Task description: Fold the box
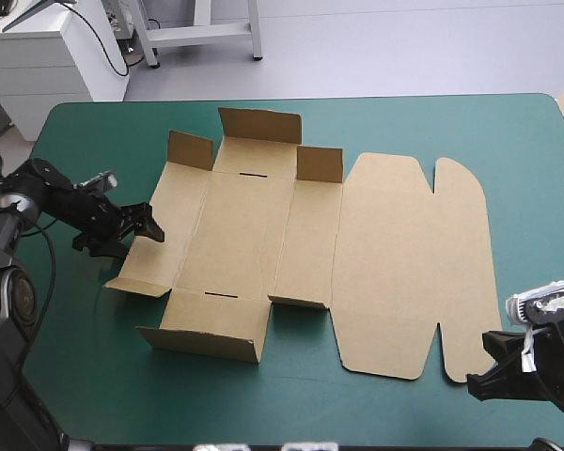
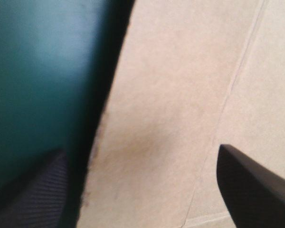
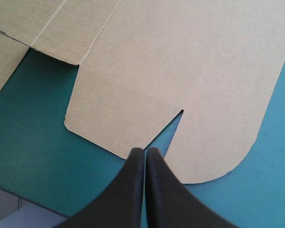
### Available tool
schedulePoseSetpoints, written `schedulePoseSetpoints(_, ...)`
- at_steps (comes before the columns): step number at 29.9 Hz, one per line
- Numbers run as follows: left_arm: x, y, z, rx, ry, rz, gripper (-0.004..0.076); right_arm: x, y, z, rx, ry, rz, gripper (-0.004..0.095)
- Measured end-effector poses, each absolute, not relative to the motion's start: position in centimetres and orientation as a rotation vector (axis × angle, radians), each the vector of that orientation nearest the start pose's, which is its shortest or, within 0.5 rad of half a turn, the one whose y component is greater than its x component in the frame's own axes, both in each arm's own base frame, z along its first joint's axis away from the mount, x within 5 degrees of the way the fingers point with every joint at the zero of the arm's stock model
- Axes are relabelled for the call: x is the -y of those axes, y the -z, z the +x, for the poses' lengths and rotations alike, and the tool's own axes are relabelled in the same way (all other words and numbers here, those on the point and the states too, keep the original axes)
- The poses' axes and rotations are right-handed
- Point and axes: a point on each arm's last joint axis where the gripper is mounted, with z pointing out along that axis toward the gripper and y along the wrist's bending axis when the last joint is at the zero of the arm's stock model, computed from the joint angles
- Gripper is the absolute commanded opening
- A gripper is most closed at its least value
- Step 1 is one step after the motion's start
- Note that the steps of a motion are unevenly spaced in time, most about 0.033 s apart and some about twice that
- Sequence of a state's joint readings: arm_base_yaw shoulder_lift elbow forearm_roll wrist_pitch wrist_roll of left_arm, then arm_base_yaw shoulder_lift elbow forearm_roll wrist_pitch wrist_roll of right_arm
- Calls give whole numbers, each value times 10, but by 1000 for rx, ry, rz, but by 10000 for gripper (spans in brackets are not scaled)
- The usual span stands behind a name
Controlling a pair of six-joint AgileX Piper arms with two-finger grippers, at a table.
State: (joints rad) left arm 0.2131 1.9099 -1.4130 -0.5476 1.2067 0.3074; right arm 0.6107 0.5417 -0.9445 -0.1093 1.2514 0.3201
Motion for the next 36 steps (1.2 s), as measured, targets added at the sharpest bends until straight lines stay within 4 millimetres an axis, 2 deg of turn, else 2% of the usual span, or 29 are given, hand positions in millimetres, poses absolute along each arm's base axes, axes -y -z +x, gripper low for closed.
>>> schedulePoseSetpoints(7,-8,-217,376,-2965,770,-71,599,-23,-377,50,-2325,-327,-328,-1)
schedulePoseSetpoints(13,8,-216,379,-2930,900,-97,592,-23,-377,50,-2325,-327,-328,-2)
schedulePoseSetpoints(23,18,-223,382,-2863,1034,-145,419,-23,-377,50,-2325,-327,-328,-1)
schedulePoseSetpoints(33,39,-223,380,-2881,1037,-65,370,-23,-377,50,-2326,-327,-328,-2)
schedulePoseSetpoints(36,41,-223,379,-2888,1024,-48,265,-23,-377,50,-2326,-327,-328,-2)
